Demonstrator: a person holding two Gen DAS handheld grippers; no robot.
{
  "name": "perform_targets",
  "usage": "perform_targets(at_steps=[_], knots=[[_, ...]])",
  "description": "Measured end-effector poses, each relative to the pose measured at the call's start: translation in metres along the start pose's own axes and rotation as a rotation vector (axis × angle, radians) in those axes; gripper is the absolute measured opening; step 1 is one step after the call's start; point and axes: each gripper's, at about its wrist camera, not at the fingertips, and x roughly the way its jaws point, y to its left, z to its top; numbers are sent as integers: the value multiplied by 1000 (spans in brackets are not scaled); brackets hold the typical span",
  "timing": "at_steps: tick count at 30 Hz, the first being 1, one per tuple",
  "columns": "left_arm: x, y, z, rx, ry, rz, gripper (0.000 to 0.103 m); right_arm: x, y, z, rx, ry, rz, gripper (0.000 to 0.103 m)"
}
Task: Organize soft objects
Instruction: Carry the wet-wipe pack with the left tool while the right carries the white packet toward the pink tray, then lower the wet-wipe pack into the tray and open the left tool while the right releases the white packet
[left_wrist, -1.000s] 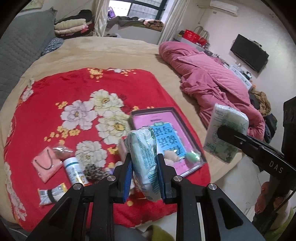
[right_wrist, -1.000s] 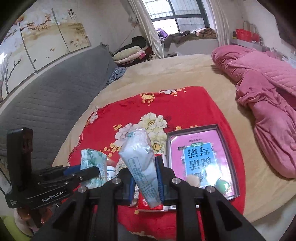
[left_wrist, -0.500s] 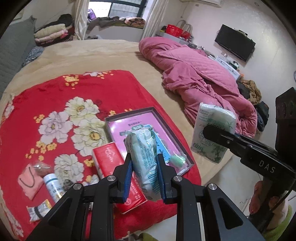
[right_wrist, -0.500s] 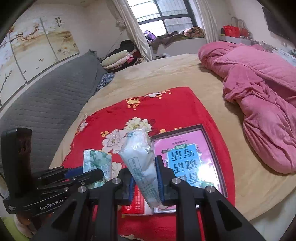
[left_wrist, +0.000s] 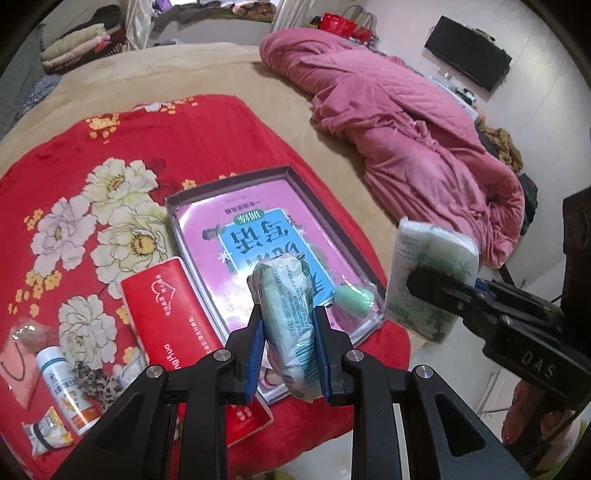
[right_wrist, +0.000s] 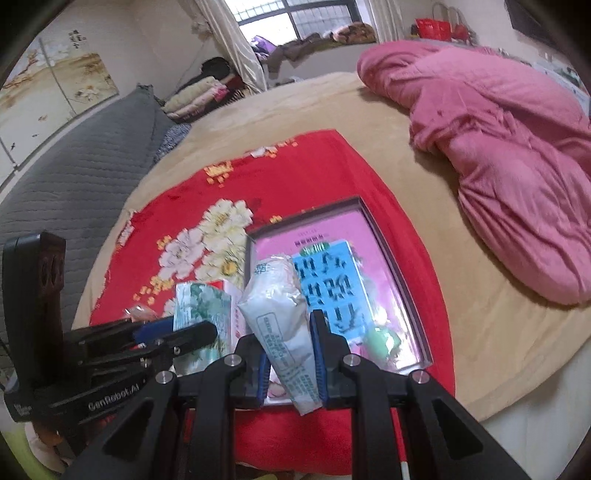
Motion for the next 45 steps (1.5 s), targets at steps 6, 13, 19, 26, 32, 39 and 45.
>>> perform_targets(at_steps=[6,13,19,26,32,39,45], knots=[[26,3,9,12,35,22,25,25,-14,-10,42,41,2,20],[48,13,18,7,69,33,25,54,-11,-17,23,101,-22,20],[69,24,25,-2,109,48,26,75,-11,-26,11,146,-43,20],[97,23,30,14,152,77,26,91,-13,-38,29,189,-18,20],[120,23,24,29,203,107,26,100,-17,-42,32,210,-42,20],[130,18,16,30,208,72,26,104,-28,-38,40,209,-88,20],[130,10,12,46,198,19,26,110,-38,-35,46,231,-124,20]])
